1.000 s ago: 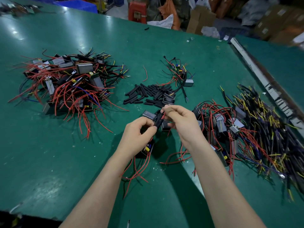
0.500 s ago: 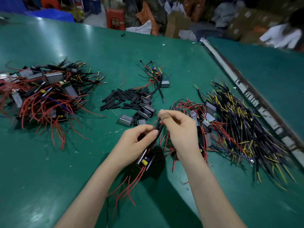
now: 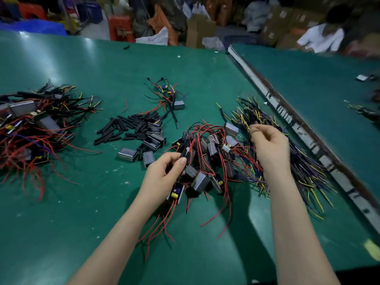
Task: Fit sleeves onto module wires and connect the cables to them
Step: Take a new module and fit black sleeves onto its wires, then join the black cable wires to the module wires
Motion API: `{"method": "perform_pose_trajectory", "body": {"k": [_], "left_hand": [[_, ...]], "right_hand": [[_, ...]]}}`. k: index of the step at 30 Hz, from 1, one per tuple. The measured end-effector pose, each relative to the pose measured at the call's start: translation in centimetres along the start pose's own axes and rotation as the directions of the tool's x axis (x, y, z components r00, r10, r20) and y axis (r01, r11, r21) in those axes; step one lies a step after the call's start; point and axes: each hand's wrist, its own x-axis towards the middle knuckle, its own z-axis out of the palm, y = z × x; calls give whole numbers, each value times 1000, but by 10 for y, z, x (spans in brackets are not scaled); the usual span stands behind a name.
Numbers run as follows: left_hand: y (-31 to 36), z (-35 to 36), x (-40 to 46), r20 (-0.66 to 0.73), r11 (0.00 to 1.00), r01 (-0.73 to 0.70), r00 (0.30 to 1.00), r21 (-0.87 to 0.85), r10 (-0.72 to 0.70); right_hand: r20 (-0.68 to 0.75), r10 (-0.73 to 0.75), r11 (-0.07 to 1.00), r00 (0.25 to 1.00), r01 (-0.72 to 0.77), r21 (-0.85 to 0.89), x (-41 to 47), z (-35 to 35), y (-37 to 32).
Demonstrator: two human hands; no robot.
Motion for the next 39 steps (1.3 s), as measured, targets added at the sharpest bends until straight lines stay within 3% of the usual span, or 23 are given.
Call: {"method": "perform_pose_trajectory", "body": {"k": [4, 6, 12, 14, 16, 18, 21, 23, 25, 30, 34, 36, 39], "left_hand": [[1, 5, 3, -11, 1000, -10, 1000, 29, 11], [4, 10, 5, -28, 1000, -5, 1000, 22, 6], [8, 26, 8, -40, 997, -15, 999, 74, 19], [7, 29, 8, -35, 997, -13, 999, 72, 16], [5, 31, 9, -41, 997, -20, 999, 68, 23], [3, 32, 10, -48, 997, -23, 999, 70, 26], [1, 33, 9, -52, 998, -2, 999, 58, 5], [-1, 33, 8, -59, 999, 4, 998, 48, -1], [0, 33, 7, -54, 999, 2, 999, 42, 0], [-1, 32, 7, -62, 1000, 16, 998, 4, -15], [-2, 32, 7, -58, 999, 29, 998, -18, -30], [0, 31, 7, -52, 999, 36, 998, -36, -38], [3, 29, 8, -49, 998, 53, 997, -44, -55]], "right_hand": [[-280, 36, 970, 959, -101, -221, 28, -27, 30], [-385, 95, 954, 918, -194, -227, 39, -39, 42], [-496, 301, 869, 815, -448, -209, 62, -76, 66], [-433, 310, 826, 847, -465, -317, 71, -89, 74], [-262, 349, 763, 900, -435, -477, 80, -98, 76], [-139, 413, 684, 900, -407, -605, 87, -100, 72], [-66, 457, 552, 887, -341, -761, 95, -94, 65], [-64, 445, 529, 893, -320, -786, 98, -87, 64], [-97, 418, 562, 903, -341, -753, 98, -83, 68], [-83, 279, 765, 957, -274, -583, 89, -80, 73], [-249, 137, 843, 959, -244, -480, 74, -78, 61], [-301, 41, 889, 953, -172, -424, 68, -76, 53], [-211, -90, 947, 973, 18, -321, 56, -67, 42]]}}
